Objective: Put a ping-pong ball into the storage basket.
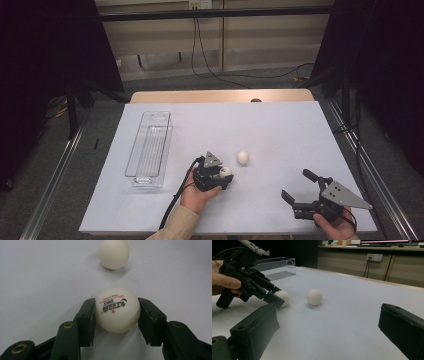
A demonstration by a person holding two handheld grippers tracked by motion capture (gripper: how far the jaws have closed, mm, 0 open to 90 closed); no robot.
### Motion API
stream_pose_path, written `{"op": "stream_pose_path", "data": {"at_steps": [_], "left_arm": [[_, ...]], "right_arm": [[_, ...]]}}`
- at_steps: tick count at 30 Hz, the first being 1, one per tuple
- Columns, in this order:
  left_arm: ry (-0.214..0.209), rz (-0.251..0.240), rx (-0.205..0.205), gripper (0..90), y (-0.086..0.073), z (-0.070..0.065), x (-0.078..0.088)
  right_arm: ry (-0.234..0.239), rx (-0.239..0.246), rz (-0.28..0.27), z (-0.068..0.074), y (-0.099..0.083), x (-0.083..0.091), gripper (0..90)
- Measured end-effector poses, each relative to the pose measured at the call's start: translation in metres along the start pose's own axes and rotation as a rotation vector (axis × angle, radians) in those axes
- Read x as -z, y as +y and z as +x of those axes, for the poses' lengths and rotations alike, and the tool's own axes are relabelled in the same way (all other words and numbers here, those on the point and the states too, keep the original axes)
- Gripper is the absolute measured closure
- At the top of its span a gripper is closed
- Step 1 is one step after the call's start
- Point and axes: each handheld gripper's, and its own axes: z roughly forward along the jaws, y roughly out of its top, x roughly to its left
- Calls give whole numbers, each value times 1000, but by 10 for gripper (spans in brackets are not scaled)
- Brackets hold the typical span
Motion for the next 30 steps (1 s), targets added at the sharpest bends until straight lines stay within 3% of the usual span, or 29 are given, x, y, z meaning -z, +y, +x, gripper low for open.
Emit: {"op": "stream_pose_path", "data": {"at_steps": [30], "left_arm": [[-23,-7,53,510,6,5,16]], "right_arm": [[2,-4,-3,0,0,0,16]]}}
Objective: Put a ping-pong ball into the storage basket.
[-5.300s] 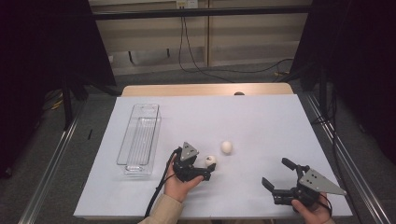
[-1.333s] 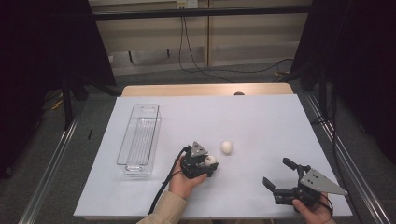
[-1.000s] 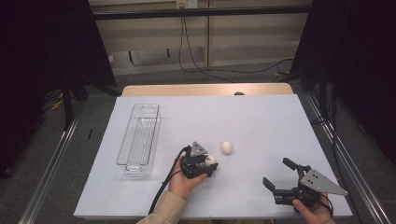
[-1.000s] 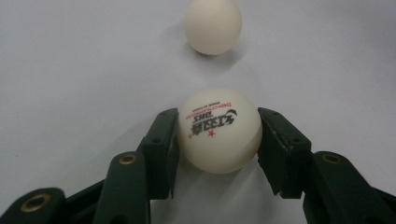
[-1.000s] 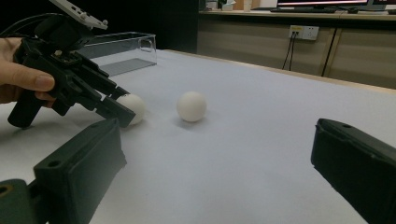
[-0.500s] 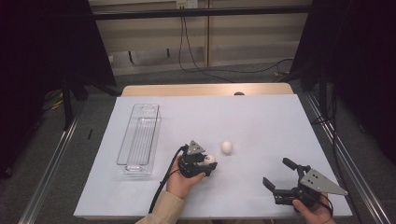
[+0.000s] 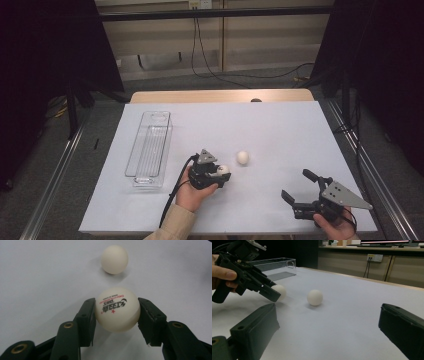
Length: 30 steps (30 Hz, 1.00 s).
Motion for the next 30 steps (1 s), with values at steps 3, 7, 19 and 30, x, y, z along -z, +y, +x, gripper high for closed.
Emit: {"op": "stream_pose_path", "data": {"at_steps": [3,7,19,30], "left_arm": [[2,-4,4,510,0,0,1],[0,0,4,510,1,1,2],[-1,-7,20,510,2,5,9],[1,0,25,510,3,7,13]], "right_arm": [[0,0,0,0,0,0,15],[2,0,1,0,0,0,16],[1,0,0,0,0,0,15],[2,1,1,0,0,0,15]]}}
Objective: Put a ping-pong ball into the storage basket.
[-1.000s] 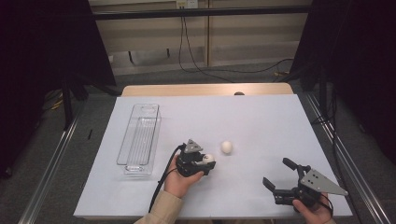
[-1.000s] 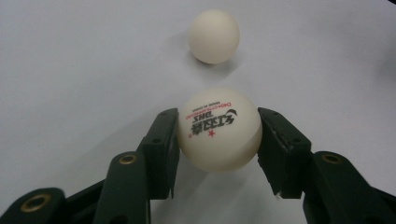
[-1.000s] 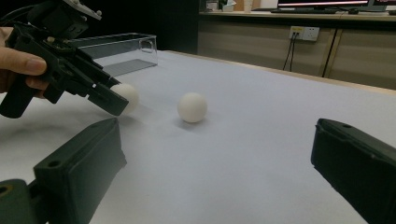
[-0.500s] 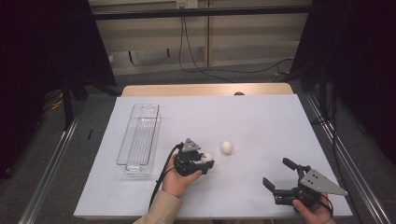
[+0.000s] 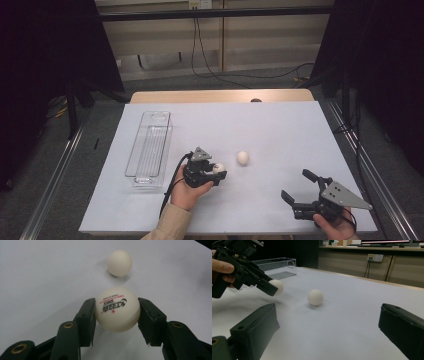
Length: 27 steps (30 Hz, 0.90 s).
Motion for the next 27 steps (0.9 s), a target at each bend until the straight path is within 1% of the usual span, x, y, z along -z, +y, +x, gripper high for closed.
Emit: {"op": "stream_pose_path", "data": {"at_steps": [14,21,22,27], "left_arm": [[6,-13,11,510,3,4,8],[10,-10,13,510,4,6,11],[12,-11,19,510,3,6,11],[16,-7,17,510,4,7,13]], "right_arm": [[1,-1,-1,0,0,0,15],[0,-1,-2,0,0,0,17],[0,-1,-2,0,0,0,17],[0,-1,-2,0,0,0,17]]}}
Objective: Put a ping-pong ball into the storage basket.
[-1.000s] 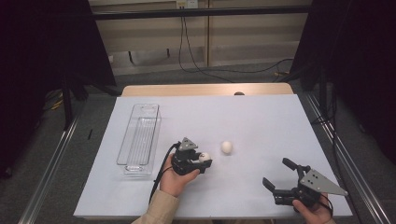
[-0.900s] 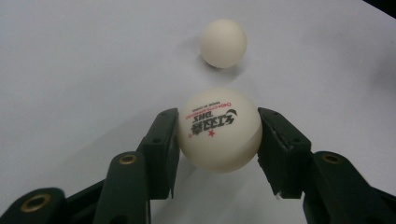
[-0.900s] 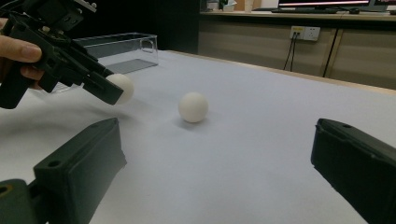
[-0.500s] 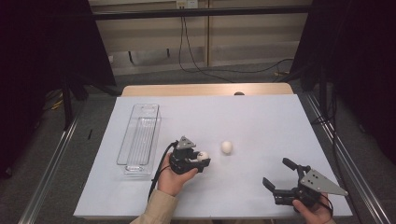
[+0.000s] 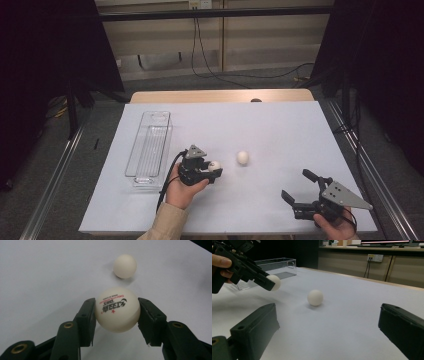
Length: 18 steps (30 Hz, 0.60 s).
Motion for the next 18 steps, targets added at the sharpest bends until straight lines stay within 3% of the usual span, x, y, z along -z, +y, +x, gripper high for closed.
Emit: {"op": "stream_pose_path", "data": {"at_steps": [18], "left_arm": [[15,-5,14,510,0,7,8]], "right_arm": [[-3,-2,-2,0,0,0,17]]}}
